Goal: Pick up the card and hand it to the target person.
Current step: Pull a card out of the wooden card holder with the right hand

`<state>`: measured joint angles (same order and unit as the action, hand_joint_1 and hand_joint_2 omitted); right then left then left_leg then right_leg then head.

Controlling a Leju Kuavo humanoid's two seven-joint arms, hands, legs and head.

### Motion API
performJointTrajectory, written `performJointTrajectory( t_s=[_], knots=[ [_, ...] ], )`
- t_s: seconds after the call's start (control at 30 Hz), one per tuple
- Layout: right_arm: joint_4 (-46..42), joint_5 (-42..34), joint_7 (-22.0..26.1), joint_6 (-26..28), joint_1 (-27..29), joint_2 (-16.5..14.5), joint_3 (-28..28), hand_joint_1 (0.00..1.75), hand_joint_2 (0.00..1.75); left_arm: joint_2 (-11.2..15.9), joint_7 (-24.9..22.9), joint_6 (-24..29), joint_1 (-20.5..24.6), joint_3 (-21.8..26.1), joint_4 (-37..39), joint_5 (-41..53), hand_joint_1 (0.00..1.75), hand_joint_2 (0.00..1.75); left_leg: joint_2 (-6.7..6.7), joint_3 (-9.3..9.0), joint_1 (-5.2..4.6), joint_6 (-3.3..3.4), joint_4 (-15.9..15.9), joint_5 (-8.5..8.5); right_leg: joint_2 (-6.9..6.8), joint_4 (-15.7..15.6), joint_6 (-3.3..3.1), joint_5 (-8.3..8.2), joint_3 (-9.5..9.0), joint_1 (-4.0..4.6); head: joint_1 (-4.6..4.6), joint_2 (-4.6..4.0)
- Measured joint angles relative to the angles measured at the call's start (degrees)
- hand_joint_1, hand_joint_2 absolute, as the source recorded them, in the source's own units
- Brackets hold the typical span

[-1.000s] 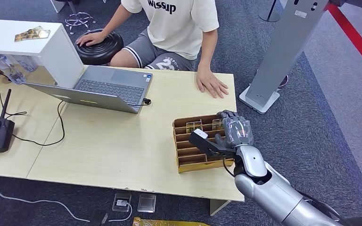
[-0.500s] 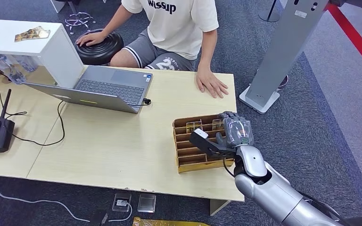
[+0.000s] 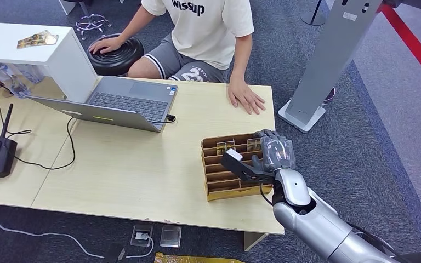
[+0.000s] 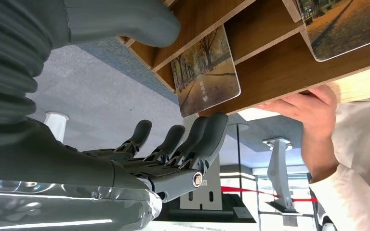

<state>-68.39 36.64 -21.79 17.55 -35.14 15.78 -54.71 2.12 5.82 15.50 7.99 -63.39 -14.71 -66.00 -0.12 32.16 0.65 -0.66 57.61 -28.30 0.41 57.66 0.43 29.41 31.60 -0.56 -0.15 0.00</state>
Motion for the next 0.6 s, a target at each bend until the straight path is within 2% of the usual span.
performJointTrajectory(
  t_s=[0.13, 0.23, 0.37, 0.53, 0.6],
  knots=[
    [0.0, 0.0, 0.0, 0.0, 0.0, 0.0, 0.0, 0.80, 1.75, 0.0, 0.0, 0.1, 0.1, 0.0, 0.0, 0.0, 0.00, 0.00, 0.00, 0.00, 0.00, 0.00, 0.0, 0.00, 0.00, 0.0, 0.00, 0.00, 0.00, 0.00, -0.02, 0.00],
    [0.0, 0.1, 0.0, 0.0, 0.0, 0.0, 0.0, 0.97, 1.75, 0.0, 0.0, 0.1, 0.2, 0.0, 0.0, 0.0, 0.00, 0.00, 0.00, 0.00, 0.00, 0.00, 0.0, 0.00, 0.00, 0.0, 0.00, 0.00, 0.00, 0.00, -0.03, 0.00],
    [0.0, 0.3, 0.0, 0.0, -0.1, 0.0, 0.0, 1.03, 1.75, 0.0, 0.0, 0.1, 0.2, 0.0, 0.0, 0.0, 0.00, 0.00, 0.00, 0.00, 0.00, 0.00, 0.0, 0.00, 0.00, 0.0, 0.00, 0.00, 0.00, 0.00, -0.02, 0.00],
    [0.0, 0.4, 0.0, -0.1, -0.1, 0.0, 0.0, 1.30, 1.75, 0.0, 0.0, 0.1, 0.2, 0.0, 0.0, 0.0, 0.00, 0.00, 0.00, 0.01, 0.00, 0.00, 0.0, 0.00, 0.00, 0.0, 0.00, 0.00, 0.00, 0.00, 0.01, 0.00],
    [0.0, 0.5, 0.0, -0.1, -0.1, 0.0, 0.0, 1.34, 1.75, 0.0, 0.0, 0.1, 0.2, 0.0, 0.0, 0.0, 0.00, 0.00, 0.00, 0.01, 0.00, 0.00, 0.0, 0.00, 0.00, 0.0, 0.00, 0.00, 0.00, 0.00, 0.01, 0.00]
  ],
)
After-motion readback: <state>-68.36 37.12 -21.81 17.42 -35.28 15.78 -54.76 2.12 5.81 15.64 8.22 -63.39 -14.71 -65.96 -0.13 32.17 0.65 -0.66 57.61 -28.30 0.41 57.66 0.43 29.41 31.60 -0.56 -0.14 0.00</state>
